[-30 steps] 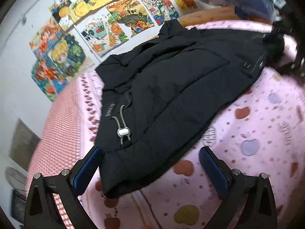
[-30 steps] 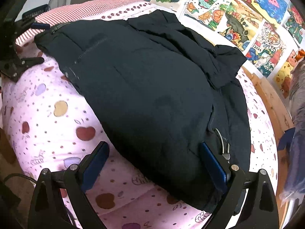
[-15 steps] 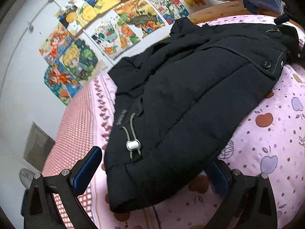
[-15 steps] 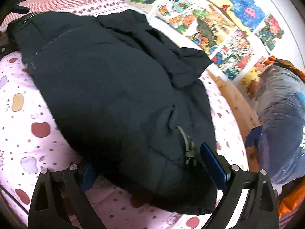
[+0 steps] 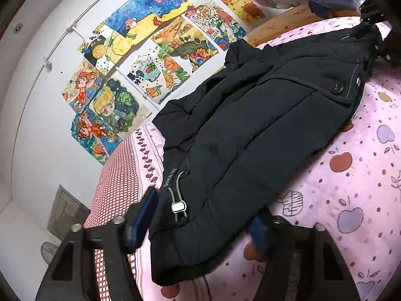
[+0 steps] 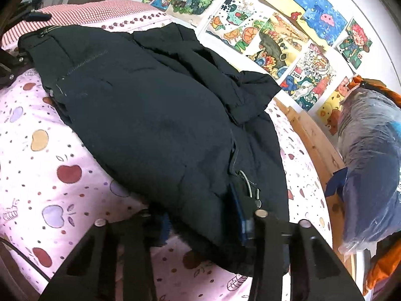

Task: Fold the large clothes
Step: 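Move both grippers to the folded jacket's edge and grasp it, then lift the folded jacket with both grippers and carry it along the bed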

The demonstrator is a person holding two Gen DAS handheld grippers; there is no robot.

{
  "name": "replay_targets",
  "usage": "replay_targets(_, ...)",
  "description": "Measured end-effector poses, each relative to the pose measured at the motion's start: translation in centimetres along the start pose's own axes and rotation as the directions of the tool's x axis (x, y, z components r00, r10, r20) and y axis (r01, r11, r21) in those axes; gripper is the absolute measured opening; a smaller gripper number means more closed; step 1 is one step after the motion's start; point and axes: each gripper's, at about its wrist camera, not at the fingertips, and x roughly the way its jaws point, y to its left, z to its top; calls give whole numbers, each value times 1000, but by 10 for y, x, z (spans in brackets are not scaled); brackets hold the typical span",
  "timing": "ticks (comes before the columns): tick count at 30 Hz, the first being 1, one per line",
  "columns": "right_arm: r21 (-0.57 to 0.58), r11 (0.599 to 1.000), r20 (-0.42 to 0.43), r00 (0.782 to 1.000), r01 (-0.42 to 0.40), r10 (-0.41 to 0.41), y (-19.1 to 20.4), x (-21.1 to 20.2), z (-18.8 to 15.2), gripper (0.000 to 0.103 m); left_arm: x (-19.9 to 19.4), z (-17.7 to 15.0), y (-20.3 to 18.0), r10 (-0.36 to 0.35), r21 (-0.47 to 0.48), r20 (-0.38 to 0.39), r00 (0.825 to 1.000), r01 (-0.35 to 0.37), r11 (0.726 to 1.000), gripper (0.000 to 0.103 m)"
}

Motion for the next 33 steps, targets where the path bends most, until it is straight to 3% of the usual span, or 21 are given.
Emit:
replay_targets(6, 71, 997, 53, 999, -9, 5, -22, -9, 17, 16, -4, 11, 8, -46, -35, 38, 998, 47, 998, 22)
replay_targets(12, 127, 992, 96, 995, -13, 1, -43, -8, 37, 14, 2, 34, 36, -69, -165, 64, 996, 78, 983, 15)
replay_targets(17, 173, 985, 156, 987, 2, -29, -68, -4, 64, 13, 17, 61, 59, -43, -213, 84, 996, 60, 975, 11)
replay_targets(20, 243, 970, 189, 981, -12, -35, -85, -1, 81, 11, 25, 77, 78, -41, -279, 95, 995, 67, 958, 9)
replay_targets(22, 293, 956, 218, 975, -22, -45, -95, -3, 92, 9, 28, 87, 97, -39, -355, 111, 993, 77, 932, 8)
replay_targets(25, 322, 947, 279, 956, -7, -88, -103, -11, 104, 8, 28, 97, 116, -21, -412, 136, 990, 76, 908, 8)
replay_targets(28, 318, 948, 336, 933, 16, -129, -104, -21, 113, 7, 21, 103, 129, 8, -427, 178, 984, 69, 901, 7)
replay_targets(33, 324, 945, 432, 881, 48, -193, -109, -52, 131, 6, -7, 113, 150, 83, -453, 268, 960, 49, 890, 7)
